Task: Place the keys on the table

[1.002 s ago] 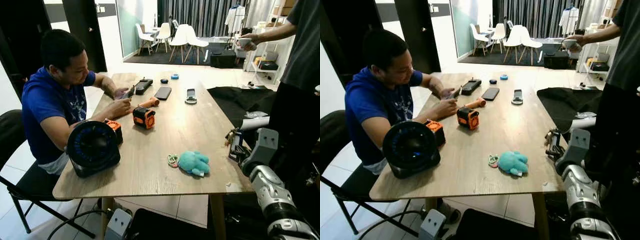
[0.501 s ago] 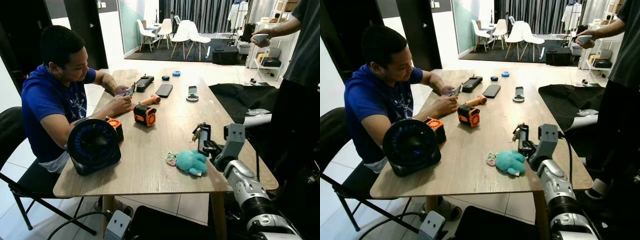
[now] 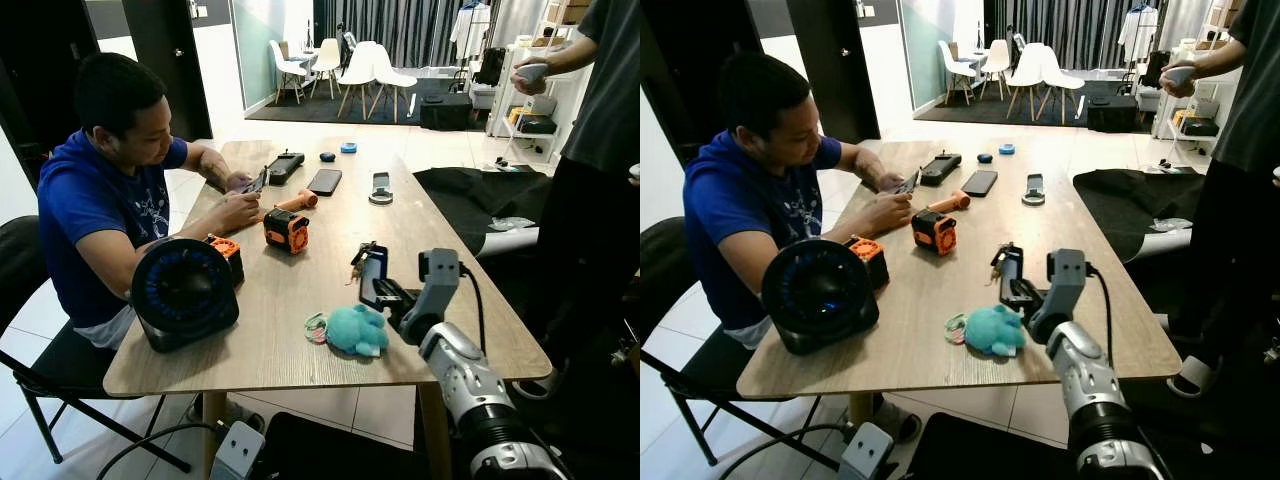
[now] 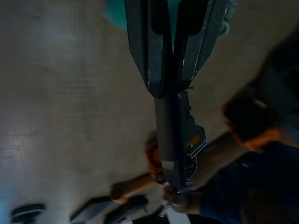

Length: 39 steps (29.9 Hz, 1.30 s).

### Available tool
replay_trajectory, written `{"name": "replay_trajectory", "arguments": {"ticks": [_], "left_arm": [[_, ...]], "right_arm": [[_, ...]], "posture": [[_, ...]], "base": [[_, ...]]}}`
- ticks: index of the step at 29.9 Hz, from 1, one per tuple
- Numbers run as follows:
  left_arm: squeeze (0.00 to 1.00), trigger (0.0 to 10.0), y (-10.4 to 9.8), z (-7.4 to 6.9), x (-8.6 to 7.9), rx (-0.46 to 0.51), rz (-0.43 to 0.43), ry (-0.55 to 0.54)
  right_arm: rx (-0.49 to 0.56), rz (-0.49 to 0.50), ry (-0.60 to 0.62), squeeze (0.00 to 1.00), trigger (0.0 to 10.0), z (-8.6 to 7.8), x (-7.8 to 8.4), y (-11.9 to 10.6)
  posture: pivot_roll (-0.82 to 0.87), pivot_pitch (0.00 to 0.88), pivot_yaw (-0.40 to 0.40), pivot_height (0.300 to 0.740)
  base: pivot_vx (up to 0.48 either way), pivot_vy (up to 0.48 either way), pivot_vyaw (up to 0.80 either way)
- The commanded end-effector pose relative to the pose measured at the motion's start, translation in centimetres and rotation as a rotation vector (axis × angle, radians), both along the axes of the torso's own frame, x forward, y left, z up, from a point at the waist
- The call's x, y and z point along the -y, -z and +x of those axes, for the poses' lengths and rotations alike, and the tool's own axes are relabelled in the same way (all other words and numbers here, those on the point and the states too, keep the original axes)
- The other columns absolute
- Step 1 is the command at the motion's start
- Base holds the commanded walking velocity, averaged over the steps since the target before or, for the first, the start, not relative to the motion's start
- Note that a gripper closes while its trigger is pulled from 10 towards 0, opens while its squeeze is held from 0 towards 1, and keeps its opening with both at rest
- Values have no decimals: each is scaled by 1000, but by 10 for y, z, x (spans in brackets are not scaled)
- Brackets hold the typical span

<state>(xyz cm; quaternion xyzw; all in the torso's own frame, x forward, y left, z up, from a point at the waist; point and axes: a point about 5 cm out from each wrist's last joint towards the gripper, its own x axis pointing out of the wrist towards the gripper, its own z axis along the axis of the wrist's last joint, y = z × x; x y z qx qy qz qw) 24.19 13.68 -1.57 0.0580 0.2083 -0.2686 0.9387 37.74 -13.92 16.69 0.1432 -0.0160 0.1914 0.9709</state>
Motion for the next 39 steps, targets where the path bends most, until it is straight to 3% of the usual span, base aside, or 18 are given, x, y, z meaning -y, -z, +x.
{"name": "replay_trajectory", "arguments": {"ticks": [1,8,10,16,20,27,37,38,39], "left_arm": [[0,10000,4,-5,-6,-19,30,12],[0,10000,3,-4,-4,-17,25,15],[0,10000,3,-5,-3,-15,19,13],[0,10000,3,-6,-3,-17,14,12],[0,10000,5,-7,-2,-28,8,22],[0,10000,3,-5,-1,-23,7,28],[0,10000,3,-6,-2,-22,6,22],[0,10000,3,-7,-3,-24,7,22],[0,10000,4,-7,-3,-25,7,22]], "right_arm": [[46,34,-17,0,10000,-2,-4,-6],[67,-4,25,0,10000,-4,9,-11],[39,-94,83,0,10000,-9,31,-6],[20,-169,121,0,10000,-15,49,-4],[-60,-340,187,0,10000,-23,76,4],[-85,-421,137,0,10000,-23,71,2],[-100,-410,108,0,10000,-24,62,1],[-103,-394,100,102,10000,-23,62,0],[-105,-380,95,933,10000,-23,61,-1]], "posture": [[51,81,61,740],[54,78,54,740],[54,76,50,740],[51,74,49,740],[43,73,57,740],[46,70,55,740],[52,70,49,740],[52,70,49,740],[52,70,49,740]], "base": [[0,0,0],[0,0,0],[0,0,0],[0,0,0],[0,0,0],[0,0,0],[0,0,0],[0,0,0],[0,0,0]]}}
